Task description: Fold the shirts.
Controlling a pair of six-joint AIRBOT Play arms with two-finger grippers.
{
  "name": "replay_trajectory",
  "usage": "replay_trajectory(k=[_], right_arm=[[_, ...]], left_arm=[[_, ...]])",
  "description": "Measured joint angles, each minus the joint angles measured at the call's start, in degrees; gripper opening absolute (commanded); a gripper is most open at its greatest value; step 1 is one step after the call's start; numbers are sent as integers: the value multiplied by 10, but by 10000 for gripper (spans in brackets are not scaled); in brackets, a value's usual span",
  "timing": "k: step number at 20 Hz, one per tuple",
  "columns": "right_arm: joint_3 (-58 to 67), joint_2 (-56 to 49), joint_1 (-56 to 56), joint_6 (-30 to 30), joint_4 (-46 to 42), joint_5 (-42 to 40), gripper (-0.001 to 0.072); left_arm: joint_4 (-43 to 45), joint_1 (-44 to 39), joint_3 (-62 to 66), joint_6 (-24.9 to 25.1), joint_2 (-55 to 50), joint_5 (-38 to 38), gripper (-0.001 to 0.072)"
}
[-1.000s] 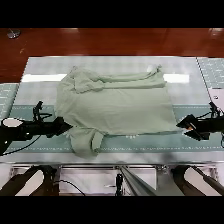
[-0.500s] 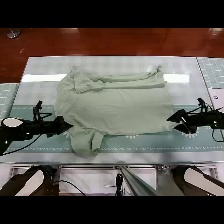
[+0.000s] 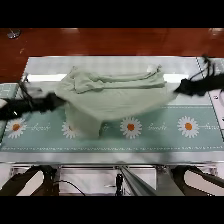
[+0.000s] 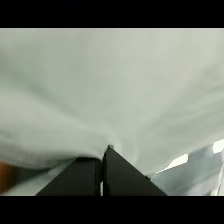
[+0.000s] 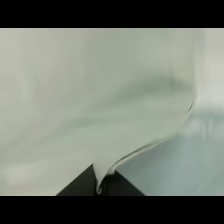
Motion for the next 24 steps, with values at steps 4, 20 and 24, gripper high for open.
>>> replay_trajectory(k=[4,20,24], right_arm=[[287,9,7,39,-10,29,28],[453,359,9,106,-168,134,29],[420,375,9,113,-160,169,29]], left_arm=[[36,-1,308,-22,8,14,20],[403,14,670,-167,261,-200,21],[409,32,635,-169,276,-237,21]])
